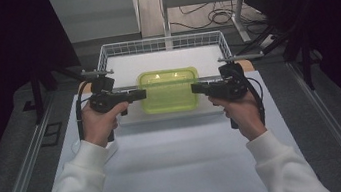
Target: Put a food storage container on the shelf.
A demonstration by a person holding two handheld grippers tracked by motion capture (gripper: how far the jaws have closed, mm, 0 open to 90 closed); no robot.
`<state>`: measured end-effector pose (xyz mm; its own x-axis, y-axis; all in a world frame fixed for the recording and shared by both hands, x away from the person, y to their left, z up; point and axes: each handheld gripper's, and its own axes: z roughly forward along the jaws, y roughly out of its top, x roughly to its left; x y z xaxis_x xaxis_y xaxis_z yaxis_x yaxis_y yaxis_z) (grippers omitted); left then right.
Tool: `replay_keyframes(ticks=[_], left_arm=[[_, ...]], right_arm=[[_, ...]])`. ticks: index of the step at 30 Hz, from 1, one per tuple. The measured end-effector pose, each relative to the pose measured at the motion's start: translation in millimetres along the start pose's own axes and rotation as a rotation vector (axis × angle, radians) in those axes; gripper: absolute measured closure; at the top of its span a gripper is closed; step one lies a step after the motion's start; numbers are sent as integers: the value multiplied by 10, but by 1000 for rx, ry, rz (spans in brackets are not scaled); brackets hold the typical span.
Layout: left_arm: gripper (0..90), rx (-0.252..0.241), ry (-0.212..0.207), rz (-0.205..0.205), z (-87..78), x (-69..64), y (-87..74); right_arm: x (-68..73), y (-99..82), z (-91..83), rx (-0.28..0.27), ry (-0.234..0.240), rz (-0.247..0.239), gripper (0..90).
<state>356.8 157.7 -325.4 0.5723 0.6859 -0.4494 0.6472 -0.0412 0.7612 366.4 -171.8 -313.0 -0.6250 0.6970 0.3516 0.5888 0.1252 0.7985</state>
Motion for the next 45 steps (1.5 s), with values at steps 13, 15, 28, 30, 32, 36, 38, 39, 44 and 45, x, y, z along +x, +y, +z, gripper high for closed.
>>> replay_keyframes(ticks=[13,15,28,30,32,36,38,39,44,45], left_arm=[[790,-4,-28,-36,95,214,369],[791,-2,-22,-30,118,227,426],[792,36,-27,-54,318,450,719],[791,40,-29,-64,338,470,730],[791,49,-27,-80,378,510,762],[793,71,-23,-112,478,609,820],[793,59,-34,-161,564,682,837],[793,59,-34,-161,564,682,837],[792,65,-37,-228,639,769,923],[792,70,-40,-246,653,790,941]], right_arm=[[-149,403,144,-5,-6,-13,784],[-170,455,157,-8,-10,-9,784],[-414,741,323,27,-6,37,785],[-447,775,351,33,-6,45,786],[-469,787,370,37,-4,56,786],[-617,834,499,66,-2,113,786],[-679,843,554,82,-10,139,785],[-679,843,554,82,-10,139,785],[-821,885,640,81,9,218,783],[-844,894,655,80,13,232,780]])
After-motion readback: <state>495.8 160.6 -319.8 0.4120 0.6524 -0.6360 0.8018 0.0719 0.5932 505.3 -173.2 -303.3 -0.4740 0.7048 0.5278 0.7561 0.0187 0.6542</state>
